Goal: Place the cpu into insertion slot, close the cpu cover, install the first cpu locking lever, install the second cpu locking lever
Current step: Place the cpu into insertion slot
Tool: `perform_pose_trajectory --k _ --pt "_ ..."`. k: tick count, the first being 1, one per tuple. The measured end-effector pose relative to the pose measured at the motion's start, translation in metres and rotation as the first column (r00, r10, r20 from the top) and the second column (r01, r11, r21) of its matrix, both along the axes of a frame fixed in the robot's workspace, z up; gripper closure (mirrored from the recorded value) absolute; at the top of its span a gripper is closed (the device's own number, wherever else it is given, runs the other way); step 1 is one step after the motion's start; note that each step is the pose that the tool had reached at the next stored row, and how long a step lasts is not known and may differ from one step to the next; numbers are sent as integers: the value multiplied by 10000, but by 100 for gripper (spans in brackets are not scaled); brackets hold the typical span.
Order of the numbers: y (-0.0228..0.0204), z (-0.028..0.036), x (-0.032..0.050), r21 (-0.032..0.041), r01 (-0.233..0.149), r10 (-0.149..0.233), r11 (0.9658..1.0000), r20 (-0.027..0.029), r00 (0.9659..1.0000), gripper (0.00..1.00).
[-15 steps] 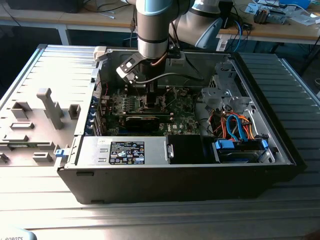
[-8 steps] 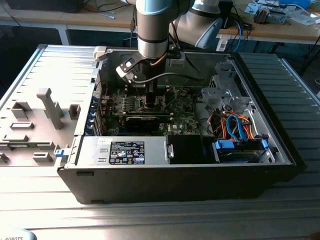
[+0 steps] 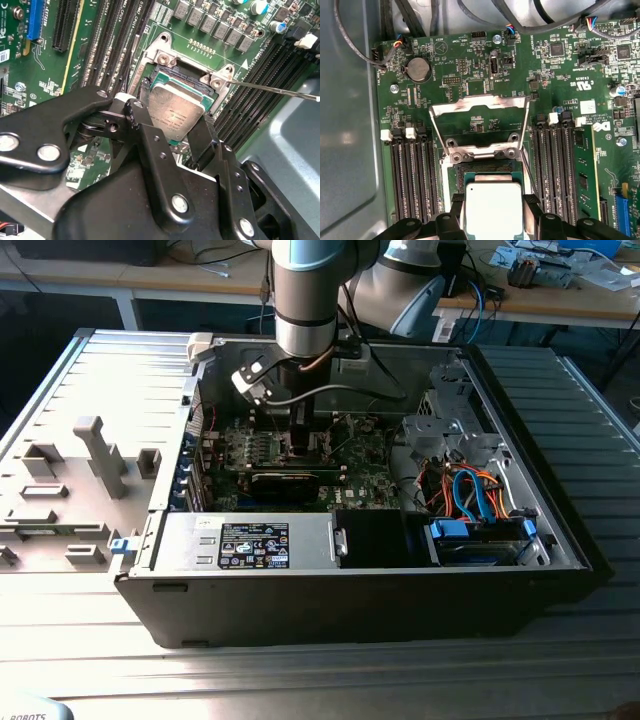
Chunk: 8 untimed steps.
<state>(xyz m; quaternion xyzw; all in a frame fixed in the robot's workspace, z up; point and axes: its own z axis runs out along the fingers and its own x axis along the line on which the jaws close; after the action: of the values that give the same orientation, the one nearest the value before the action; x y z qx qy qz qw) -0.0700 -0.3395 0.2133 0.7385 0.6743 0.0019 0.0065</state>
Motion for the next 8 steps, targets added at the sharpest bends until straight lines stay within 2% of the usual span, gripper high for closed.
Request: perform_pose_trajectory --k 8 --pt "0 -1 0 0 291 -291 9996 0 9996 45"
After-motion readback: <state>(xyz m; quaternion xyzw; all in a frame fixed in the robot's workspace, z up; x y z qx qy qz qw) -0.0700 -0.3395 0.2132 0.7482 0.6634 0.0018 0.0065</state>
